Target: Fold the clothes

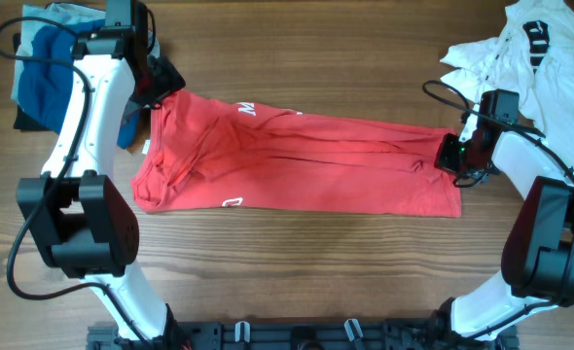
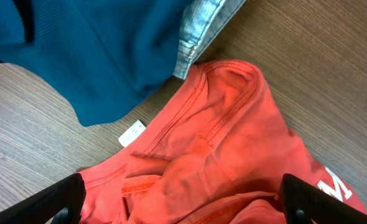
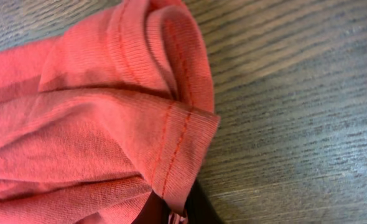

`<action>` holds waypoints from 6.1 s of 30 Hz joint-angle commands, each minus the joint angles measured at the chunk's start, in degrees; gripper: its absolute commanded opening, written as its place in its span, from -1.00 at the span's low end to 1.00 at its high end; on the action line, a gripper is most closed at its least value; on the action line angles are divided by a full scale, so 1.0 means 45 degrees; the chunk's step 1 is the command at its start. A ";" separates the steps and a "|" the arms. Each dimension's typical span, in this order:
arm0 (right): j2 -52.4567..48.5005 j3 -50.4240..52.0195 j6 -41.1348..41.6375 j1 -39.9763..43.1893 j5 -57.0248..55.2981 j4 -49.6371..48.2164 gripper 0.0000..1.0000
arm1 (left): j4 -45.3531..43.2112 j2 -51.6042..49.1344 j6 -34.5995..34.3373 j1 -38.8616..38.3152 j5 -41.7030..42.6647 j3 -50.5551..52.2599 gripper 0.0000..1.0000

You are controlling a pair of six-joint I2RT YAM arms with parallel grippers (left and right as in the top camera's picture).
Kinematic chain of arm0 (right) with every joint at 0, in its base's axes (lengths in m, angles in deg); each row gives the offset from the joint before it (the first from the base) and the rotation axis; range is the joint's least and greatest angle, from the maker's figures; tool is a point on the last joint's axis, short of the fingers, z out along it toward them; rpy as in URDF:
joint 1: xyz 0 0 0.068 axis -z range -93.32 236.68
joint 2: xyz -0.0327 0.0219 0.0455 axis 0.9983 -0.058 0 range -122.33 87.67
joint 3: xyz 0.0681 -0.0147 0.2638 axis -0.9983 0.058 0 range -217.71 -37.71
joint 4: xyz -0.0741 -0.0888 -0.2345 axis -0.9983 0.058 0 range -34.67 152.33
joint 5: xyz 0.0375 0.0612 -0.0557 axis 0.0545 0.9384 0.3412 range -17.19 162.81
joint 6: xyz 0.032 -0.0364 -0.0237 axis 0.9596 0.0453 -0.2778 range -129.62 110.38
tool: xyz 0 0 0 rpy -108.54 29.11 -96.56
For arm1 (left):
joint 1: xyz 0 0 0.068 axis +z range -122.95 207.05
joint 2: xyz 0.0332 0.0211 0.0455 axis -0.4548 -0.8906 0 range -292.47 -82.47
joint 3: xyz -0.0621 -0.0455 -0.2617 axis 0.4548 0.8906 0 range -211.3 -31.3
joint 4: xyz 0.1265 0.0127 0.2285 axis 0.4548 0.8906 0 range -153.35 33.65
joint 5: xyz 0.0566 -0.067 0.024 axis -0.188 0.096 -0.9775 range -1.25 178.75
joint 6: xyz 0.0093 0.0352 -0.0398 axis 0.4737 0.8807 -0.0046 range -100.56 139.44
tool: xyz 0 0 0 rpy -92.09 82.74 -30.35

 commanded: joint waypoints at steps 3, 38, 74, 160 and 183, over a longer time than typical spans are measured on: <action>-0.0359 -0.0675 0.0860 0.0729 -0.0087 0.0515 -0.92 | 0.0097 0.0092 0.0257 0.0107 -0.0306 -0.0131 1.00; -0.0311 -0.5144 0.0568 -0.3317 0.3123 0.5042 -0.91 | 0.0194 0.0092 0.0345 0.0092 -0.0306 -0.0131 1.00; -0.0102 -0.5115 0.1282 -0.6645 0.1627 0.3774 0.35 | 0.0078 -0.0049 0.0340 0.0092 -0.0160 -0.0131 1.00; 0.2089 -0.3725 0.0515 -0.6135 0.0340 0.2259 0.79 | -0.0675 -0.0049 0.4920 0.0092 0.5819 0.2657 1.00; 0.2089 -0.3725 0.0413 -0.6135 0.0005 0.2210 0.96 | -0.3381 -0.0049 0.7694 0.0107 0.8320 0.5299 1.00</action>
